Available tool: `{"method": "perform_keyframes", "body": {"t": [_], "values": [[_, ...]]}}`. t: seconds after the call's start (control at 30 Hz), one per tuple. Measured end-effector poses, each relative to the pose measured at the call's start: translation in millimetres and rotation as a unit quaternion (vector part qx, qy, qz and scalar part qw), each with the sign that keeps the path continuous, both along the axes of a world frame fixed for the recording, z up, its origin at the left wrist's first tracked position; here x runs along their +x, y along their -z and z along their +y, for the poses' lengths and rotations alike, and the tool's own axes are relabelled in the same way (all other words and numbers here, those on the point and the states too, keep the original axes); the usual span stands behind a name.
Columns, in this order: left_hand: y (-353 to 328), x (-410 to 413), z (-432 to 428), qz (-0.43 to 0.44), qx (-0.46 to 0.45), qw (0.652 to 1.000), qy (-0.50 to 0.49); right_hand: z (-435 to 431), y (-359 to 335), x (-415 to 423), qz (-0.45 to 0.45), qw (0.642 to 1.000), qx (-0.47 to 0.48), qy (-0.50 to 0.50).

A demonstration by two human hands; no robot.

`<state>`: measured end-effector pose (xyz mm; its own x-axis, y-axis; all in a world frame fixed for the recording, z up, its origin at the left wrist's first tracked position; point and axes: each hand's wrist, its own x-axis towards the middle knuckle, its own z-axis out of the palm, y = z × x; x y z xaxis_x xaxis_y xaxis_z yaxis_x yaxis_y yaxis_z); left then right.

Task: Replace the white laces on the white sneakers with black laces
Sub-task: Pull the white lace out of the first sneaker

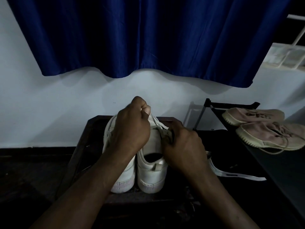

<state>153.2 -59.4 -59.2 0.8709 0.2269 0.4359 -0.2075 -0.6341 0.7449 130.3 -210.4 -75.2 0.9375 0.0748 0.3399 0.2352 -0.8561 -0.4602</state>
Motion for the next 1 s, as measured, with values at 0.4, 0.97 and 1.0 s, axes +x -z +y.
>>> {"method": "perform_keyframes", "body": {"t": [0.4,0.97,1.0], "values": [[-11,6,5,0.041,-0.195,0.98,-0.011,-3,-1,2,0.014,1.0,0.002,0.008],[-17,4,35,-0.002,0.162,0.986,0.037,3,-4,16,-0.016,0.992,0.082,-0.098],[-19,3,38,0.0,0.166,0.985,0.036,7,-5,16,-0.017,0.991,0.071,-0.108]]}}
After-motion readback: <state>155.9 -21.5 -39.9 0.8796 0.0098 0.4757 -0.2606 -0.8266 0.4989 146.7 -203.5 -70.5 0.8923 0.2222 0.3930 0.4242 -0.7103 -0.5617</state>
